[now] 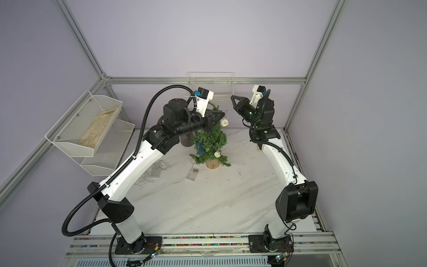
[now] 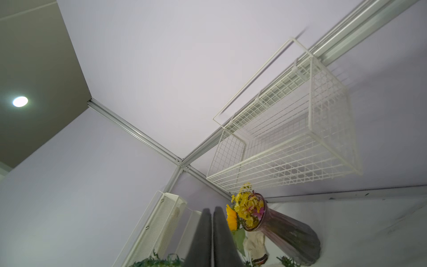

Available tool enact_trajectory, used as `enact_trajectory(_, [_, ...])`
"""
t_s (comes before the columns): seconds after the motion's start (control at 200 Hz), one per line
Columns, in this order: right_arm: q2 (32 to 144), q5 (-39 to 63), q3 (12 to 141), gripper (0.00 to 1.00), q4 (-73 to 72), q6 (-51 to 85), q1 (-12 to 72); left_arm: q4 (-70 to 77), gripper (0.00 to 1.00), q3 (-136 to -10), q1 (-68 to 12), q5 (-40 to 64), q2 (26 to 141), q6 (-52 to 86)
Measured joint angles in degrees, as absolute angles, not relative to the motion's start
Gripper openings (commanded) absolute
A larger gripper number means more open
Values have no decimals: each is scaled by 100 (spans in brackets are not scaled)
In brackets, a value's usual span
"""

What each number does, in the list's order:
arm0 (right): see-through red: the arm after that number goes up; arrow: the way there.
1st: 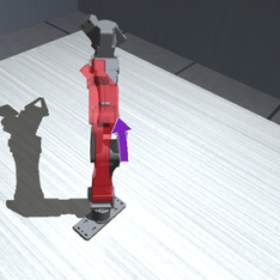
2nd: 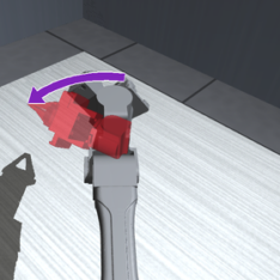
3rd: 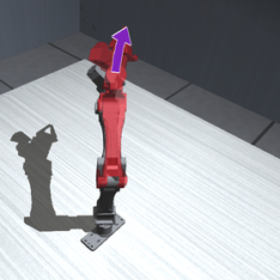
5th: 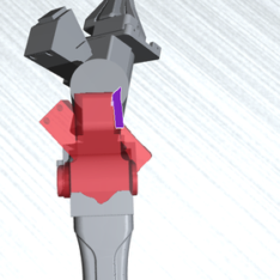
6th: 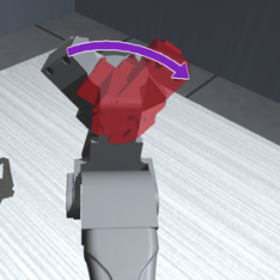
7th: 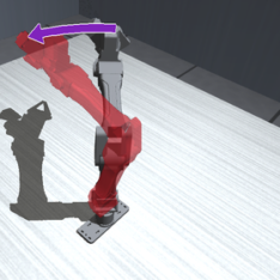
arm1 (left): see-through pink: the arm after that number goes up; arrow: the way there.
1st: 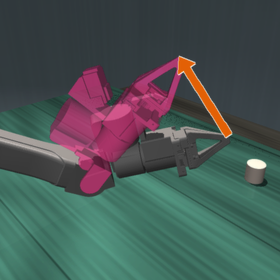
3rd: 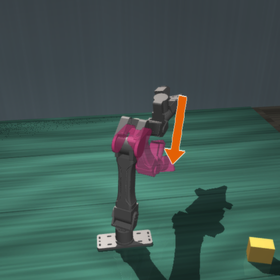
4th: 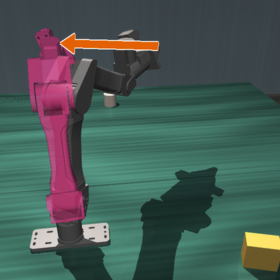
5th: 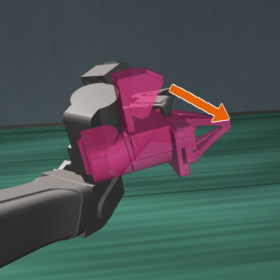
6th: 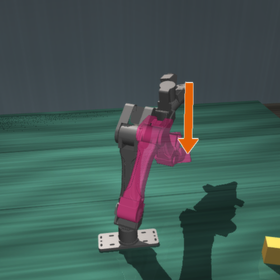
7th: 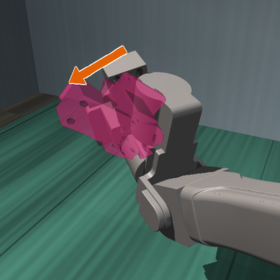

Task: Remove string lights from the small christmas tree
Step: Remove the light string from the Christmas tree.

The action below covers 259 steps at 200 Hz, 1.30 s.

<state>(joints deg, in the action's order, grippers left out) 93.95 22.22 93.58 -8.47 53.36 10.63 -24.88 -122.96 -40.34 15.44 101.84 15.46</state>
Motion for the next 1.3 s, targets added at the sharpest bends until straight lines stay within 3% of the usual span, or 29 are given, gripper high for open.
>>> enact_trajectory(0.065, [9279, 2364, 9122, 59, -829, 5236, 1033, -2464, 0, -12501, -3975, 1608, 10274, 1553])
enact_trajectory(0.135, [9085, 2504, 8750, 63, -773, 4965, 967, -2447, 0, -12593, -3946, 1645, 10346, 1577])
enact_trajectory(0.375, [8265, 2751, 7203, 60, -1017, 4010, 760, -2445, 0, -12595, -3940, 1782, 10704, 1710])
enact_trajectory(0.745, [8112, 2991, 5920, 57, -2587, 3826, 786, -2440, 0, -12656, -3940, 1844, 10956, 1892])
enact_trajectory(1.08, [8455, 2482, 6069, 57, -3483, 3546, 1262, -2443, 0, -12685, -3940, 1844, 10956, 1892])
enact_trajectory(1.17, [8720, 2353, 6331, 51, -3583, 3507, 1341, -2445, 0, -12685, -3940, 1844, 10956, 1892])
enact_trajectory(1.295, [8877, 2038, 6464, 31, -3667, 3463, 1345, -2449, 0, -12685, -3940, 1848, 10956, 1892])
